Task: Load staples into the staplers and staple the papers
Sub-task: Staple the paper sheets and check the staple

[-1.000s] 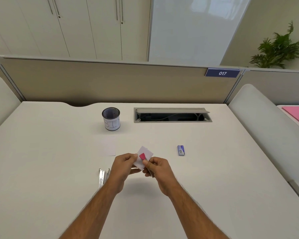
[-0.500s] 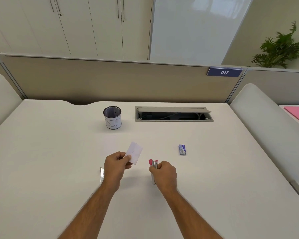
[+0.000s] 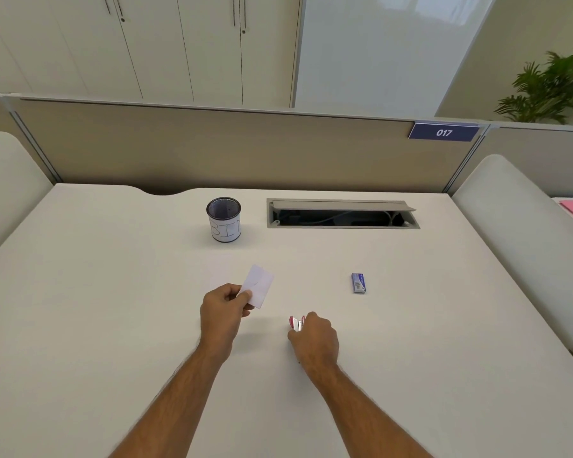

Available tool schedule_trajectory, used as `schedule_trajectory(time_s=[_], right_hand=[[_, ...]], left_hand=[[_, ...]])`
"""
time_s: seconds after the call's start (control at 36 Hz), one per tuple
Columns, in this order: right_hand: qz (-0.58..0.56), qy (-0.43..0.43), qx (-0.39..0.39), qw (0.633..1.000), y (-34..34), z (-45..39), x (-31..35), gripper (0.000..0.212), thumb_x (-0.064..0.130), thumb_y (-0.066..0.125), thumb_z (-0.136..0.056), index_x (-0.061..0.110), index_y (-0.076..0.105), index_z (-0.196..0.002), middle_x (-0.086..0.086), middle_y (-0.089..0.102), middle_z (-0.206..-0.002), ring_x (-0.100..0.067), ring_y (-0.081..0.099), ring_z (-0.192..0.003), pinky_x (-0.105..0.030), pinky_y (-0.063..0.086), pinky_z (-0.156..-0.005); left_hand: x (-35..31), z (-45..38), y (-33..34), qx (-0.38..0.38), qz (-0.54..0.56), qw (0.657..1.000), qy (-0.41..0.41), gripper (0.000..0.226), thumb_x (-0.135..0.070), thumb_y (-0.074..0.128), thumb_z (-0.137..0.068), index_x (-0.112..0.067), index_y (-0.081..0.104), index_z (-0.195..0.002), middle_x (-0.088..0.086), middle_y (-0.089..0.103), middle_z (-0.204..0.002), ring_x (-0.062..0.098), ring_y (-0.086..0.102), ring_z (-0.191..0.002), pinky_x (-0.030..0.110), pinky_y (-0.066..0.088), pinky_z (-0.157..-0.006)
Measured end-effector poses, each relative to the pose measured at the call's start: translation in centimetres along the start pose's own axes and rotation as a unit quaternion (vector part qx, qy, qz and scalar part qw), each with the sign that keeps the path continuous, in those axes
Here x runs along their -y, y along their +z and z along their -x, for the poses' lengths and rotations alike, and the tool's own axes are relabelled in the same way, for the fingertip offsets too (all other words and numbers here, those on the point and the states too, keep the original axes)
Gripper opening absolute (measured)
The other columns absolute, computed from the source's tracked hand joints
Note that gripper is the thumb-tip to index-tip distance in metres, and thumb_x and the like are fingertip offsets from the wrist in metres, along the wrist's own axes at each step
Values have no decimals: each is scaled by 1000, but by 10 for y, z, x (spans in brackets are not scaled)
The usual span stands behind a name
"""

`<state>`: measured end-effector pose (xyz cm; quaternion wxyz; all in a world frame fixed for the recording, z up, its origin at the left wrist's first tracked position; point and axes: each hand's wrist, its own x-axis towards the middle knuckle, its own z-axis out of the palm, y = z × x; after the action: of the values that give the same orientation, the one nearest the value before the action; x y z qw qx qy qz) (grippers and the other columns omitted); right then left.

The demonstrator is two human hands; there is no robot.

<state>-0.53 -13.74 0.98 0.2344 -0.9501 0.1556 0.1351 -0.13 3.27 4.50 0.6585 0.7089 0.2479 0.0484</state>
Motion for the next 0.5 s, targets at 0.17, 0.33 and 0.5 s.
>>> schedule_trajectory(time_s=[0.17,0.33,0.5], right_hand=[[19,1,-3,1000,3,-1,-1,25,37,58,-95,14,61,-106,-3,69,-104,-25,69,-95,-27,45,-68],[16,10,2,1000,3,-1,-3,27,41,58,-94,15,60,-102,-2,69,-101,-25,69,-90,-30,55,-75],[-49,-2,-32,998,-8,0,4,46,54,65,-88,18,55,-113,-1,59,-108,-23,62,-103,-30,43,-73]], left_hand=[[1,0,-1,-3,-8,1000,-1,10,-8,67,-91,-9,74,-84,6,76,-84,23,68,-67,31,57,-68],[2,0,1,11,-27,1000,3,11,-14,68,-89,-17,74,-80,-3,77,-77,23,74,-69,39,61,-74],[-5,5,9,1,-73,996,56,13,-13,67,-90,-18,72,-80,-3,75,-75,22,70,-72,39,58,-73]])
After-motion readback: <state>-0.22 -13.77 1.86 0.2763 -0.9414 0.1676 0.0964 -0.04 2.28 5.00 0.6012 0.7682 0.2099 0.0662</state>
